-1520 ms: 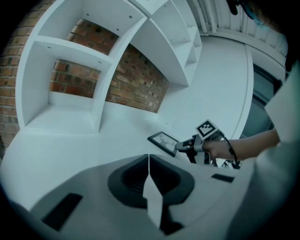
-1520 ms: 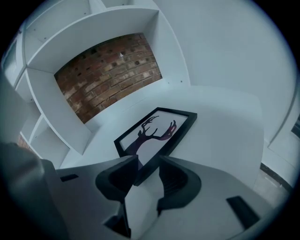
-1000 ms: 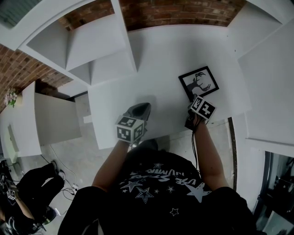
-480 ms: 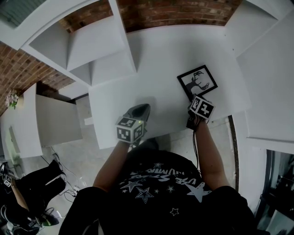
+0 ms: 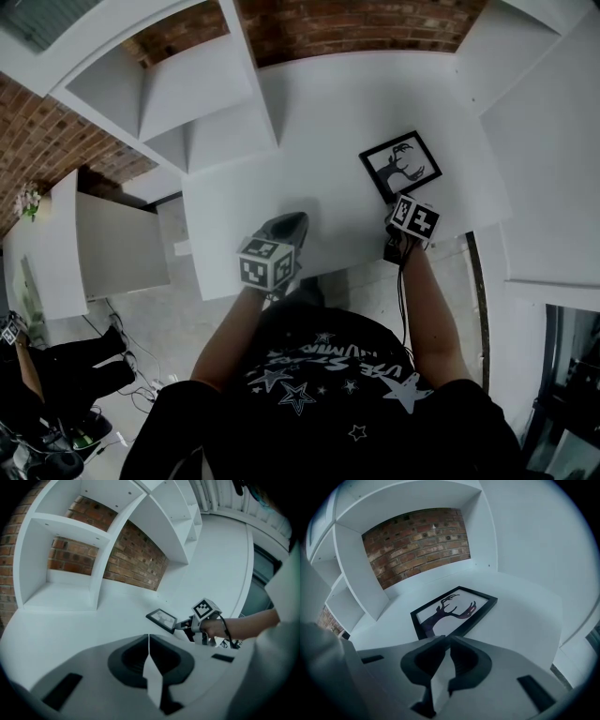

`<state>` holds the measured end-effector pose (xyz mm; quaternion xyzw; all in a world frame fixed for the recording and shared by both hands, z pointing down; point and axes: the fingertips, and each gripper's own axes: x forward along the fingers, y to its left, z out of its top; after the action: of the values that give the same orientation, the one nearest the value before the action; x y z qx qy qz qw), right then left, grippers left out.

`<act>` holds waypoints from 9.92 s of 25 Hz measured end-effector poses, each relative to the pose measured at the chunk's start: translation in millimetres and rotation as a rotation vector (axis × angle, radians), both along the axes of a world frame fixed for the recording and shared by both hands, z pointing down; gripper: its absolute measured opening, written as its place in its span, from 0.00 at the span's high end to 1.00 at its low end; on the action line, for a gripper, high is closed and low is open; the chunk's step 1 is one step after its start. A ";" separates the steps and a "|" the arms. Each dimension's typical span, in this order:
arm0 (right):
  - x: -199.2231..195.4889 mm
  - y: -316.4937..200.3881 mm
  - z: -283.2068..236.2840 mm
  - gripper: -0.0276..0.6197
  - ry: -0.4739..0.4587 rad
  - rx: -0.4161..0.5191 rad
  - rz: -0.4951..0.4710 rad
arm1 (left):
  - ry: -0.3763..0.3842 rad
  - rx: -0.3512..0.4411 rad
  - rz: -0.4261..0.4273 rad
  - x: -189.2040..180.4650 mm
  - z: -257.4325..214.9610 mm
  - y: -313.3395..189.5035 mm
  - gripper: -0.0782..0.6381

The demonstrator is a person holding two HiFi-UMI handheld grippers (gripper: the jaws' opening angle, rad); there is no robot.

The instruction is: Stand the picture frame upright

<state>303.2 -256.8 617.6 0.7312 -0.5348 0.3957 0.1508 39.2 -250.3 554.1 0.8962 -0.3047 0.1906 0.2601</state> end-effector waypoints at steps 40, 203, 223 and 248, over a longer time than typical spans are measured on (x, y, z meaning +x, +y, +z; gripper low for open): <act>-8.4 10.4 10.0 0.71 -0.055 -0.034 -0.012 | -0.031 -0.001 -0.014 -4.1 5.7 19.5 0.86; -233.3 -141.1 -52.5 0.84 -0.046 0.279 -0.708 | -0.218 -0.009 -0.074 -91.9 50.0 -137.5 0.69; -236.4 -170.9 -46.2 0.84 -0.010 0.279 -0.676 | -0.318 0.163 -0.124 -97.7 49.5 -177.4 0.71; -236.0 -162.6 -44.7 0.76 -0.008 0.265 -0.658 | -0.312 0.090 -0.153 -111.1 48.0 -175.5 0.72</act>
<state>67.2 -419.3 573.0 0.5316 -0.7889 0.2559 0.1720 -71.9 -425.9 602.1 0.8407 -0.4168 0.2932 0.1831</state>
